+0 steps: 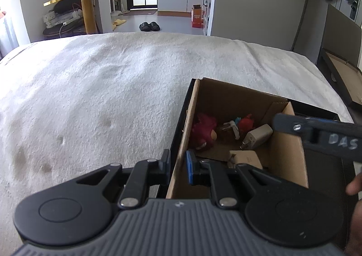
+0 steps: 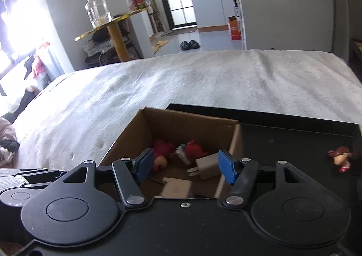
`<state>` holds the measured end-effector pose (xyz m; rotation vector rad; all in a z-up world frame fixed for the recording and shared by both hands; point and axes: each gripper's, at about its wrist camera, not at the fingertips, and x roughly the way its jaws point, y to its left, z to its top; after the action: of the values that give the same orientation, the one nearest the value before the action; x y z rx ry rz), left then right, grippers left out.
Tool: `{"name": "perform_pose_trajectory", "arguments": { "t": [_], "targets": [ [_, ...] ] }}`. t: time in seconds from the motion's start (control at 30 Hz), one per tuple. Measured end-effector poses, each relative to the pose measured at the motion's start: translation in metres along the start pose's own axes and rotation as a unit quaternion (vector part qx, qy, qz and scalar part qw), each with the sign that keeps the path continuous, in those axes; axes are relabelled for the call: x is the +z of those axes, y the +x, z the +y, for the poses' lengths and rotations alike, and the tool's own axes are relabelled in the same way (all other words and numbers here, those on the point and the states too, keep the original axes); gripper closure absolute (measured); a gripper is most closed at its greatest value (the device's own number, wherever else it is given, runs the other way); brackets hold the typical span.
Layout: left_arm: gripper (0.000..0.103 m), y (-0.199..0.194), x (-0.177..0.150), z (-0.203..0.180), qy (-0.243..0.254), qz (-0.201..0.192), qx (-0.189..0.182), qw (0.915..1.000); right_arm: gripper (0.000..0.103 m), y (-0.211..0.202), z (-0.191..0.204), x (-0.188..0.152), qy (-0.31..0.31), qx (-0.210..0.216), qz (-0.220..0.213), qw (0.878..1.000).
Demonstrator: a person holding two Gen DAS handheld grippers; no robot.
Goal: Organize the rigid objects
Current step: 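Carry the beer-mug figurine into the cardboard box and open the right gripper, then move the right tool over the brown-haired doll on the tray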
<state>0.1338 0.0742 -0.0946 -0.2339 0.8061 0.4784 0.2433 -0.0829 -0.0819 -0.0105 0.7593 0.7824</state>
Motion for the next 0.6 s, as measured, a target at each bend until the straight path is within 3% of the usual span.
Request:
{"name": "perform_pose_trajectory", "arguments": {
  "t": [0.1,0.2,0.4,0.6],
  "targets": [
    [0.089,-0.003,0.002,-0.002,-0.001,-0.003,0.004,1.0000,0.038,-0.009,-0.009,0.002,0.009,-0.009,-0.013,1.000],
    [0.088,-0.005,0.004,-0.004,-0.002,-0.003,0.006,1.0000,0.027,-0.017,-0.017,0.004,0.012,-0.024,-0.028,0.999],
    [0.084,-0.005,0.008,-0.011,0.003,0.005,0.007,1.0000,0.015,-0.023,-0.034,0.004,0.016,-0.048,-0.043,0.998],
    [0.082,-0.004,0.011,-0.019,0.010,0.002,0.014,0.9998,0.011,-0.026,-0.050,-0.002,0.016,-0.069,-0.046,0.996]
  ]
}}
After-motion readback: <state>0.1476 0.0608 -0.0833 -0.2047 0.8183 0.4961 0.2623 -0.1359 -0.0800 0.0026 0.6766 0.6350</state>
